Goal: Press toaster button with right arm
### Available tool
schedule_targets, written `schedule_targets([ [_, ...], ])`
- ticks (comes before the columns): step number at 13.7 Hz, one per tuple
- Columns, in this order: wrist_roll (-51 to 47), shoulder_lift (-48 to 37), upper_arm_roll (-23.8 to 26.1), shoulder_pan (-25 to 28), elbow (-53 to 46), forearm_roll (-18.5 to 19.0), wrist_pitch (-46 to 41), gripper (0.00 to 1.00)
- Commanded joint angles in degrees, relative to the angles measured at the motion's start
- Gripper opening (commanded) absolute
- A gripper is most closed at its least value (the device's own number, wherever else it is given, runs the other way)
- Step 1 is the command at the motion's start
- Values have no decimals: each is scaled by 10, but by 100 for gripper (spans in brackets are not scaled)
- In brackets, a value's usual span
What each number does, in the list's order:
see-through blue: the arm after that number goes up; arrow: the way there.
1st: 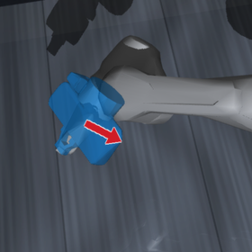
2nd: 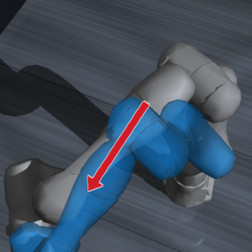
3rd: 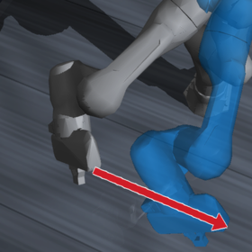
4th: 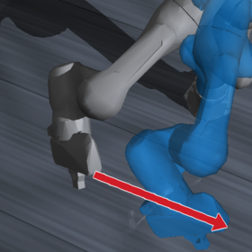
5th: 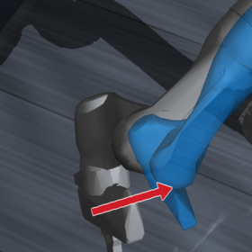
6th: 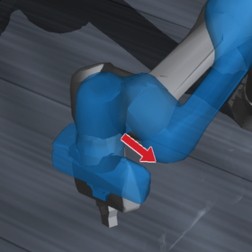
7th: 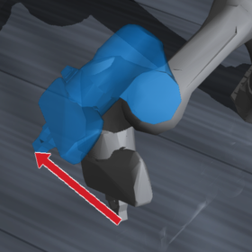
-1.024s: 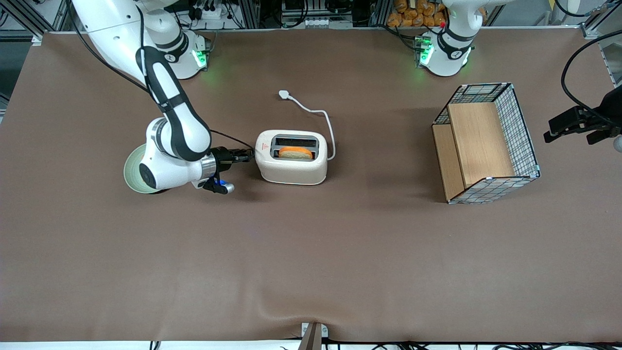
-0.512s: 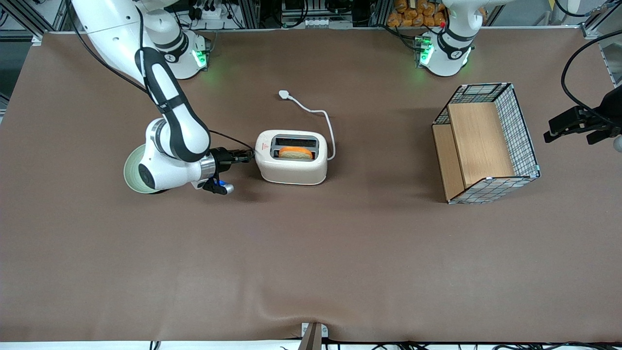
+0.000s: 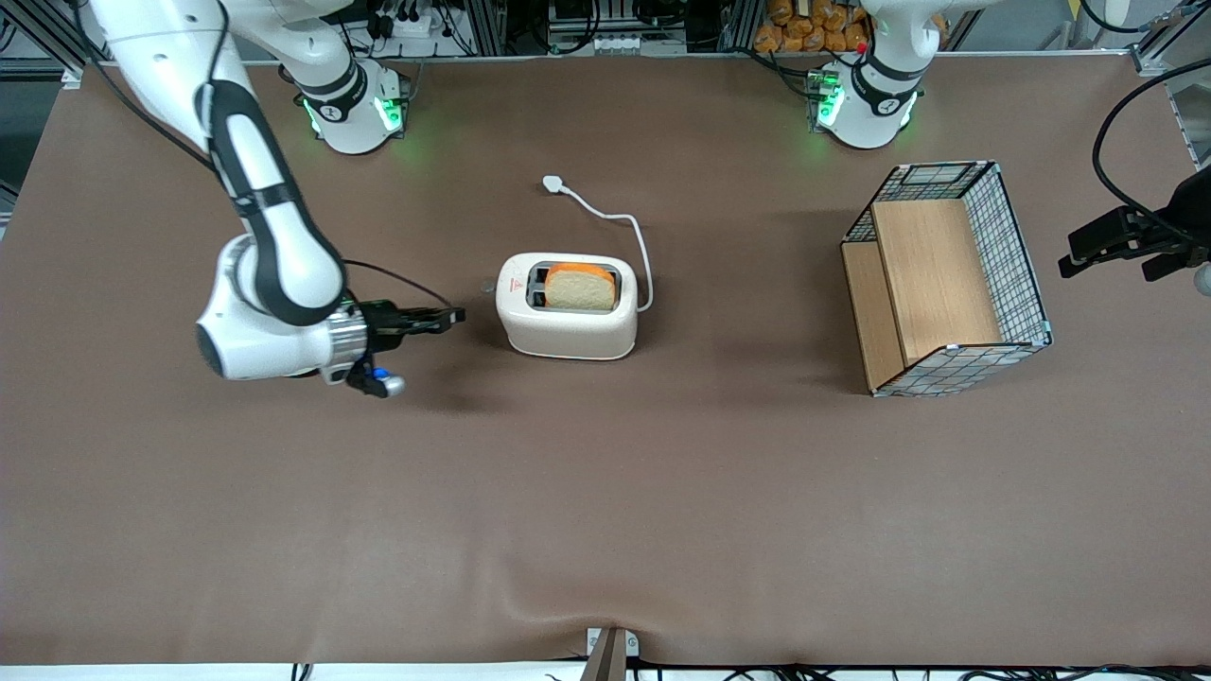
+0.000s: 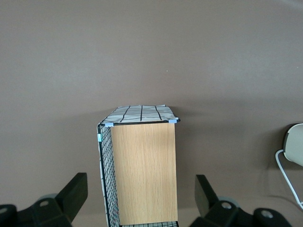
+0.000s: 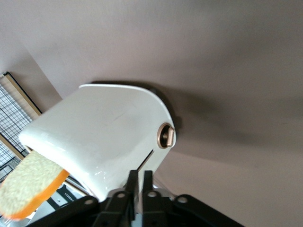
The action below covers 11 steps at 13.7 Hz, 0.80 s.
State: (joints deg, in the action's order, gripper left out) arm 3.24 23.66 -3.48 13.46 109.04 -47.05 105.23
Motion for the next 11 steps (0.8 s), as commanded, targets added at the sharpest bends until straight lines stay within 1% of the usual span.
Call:
schedule_targets([
  [1,1,-27,8,-30,-15,52,-6,100],
  [4,0,-62,7,-55,-23,121,-6,100],
  [5,0,-77,7,-60,-23,151,-5,100],
  [9,7,-149,7,-77,-23,300,-5,100],
  [11,7,-183,7,-83,-21,359,-6,100],
])
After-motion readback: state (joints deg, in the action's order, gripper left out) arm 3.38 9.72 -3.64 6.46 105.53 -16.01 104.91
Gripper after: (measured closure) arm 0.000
